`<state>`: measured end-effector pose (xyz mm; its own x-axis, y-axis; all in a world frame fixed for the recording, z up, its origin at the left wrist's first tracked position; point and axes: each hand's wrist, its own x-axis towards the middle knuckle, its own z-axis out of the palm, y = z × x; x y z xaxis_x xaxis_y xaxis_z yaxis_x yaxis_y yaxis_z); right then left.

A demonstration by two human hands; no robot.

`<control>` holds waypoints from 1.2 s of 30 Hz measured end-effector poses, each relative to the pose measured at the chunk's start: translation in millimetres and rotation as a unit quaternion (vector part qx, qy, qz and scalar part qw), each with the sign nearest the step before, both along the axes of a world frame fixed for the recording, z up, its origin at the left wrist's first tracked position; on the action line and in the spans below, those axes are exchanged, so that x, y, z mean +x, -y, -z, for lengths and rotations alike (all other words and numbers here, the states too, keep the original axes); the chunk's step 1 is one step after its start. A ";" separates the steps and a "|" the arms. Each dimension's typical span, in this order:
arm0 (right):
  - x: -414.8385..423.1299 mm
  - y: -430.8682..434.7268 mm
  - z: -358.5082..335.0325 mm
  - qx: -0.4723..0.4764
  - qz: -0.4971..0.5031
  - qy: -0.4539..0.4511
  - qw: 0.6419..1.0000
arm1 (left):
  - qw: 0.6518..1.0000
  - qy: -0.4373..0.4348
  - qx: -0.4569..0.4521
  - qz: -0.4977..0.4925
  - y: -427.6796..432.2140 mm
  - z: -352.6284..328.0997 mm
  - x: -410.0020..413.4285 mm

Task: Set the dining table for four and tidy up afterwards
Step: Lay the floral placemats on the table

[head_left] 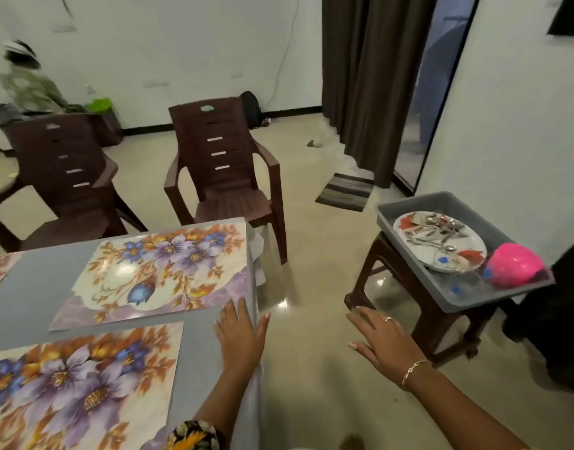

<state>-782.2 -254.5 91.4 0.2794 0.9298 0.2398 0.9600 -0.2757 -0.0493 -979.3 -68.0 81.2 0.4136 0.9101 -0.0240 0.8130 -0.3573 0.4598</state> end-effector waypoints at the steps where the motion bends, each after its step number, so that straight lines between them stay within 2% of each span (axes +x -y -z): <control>1: 13.9 -10.4 1.3 -0.001 -0.013 0.001 1.000 | 1.000 0.008 -0.001 -0.018 -8.2 0.0 11.7; 6: 89.4 -85.1 1.6 0.001 -0.081 0.000 0.997 | 0.993 0.056 -0.004 -0.105 -57.4 2.6 73.5; 10: 138.4 -151.7 0.3 -0.024 -0.129 -0.021 0.991 | 0.989 0.035 -0.011 -0.143 -101.4 2.8 119.7; 15: 171.2 -225.0 3.3 -0.032 -0.175 -0.061 0.982 | 0.986 0.016 0.049 -0.158 -152.4 1.6 157.0; 24: 209.4 -401.8 -4.5 -0.065 -0.329 -0.088 0.938 | 0.971 -0.007 0.017 -0.240 -242.0 15.4 181.4; 27: 222.1 -461.8 -13.6 -0.111 -0.399 -0.073 0.907 | 0.949 -0.025 -0.013 -0.315 -279.2 29.0 181.2; 29: 228.1 -498.3 -21.1 -0.156 -0.442 -0.073 0.881 | 0.923 0.008 -0.048 -0.383 -295.0 20.3 185.4; 33: 222.7 -560.3 -28.0 -0.147 -0.511 -0.070 0.844 | 0.877 0.000 -0.009 -0.481 -314.5 6.2 187.5; 36: 204.9 -604.7 -25.7 -0.182 -0.567 -0.067 0.801 | 0.844 -0.011 -0.015 -0.536 -323.9 9.1 185.8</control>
<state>-577.4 350.2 117.0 -0.7934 0.6051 -0.0662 0.5959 0.7499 -0.2873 -793.5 255.9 72.1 -0.6481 0.7599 -0.0500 0.6702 0.6004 0.4363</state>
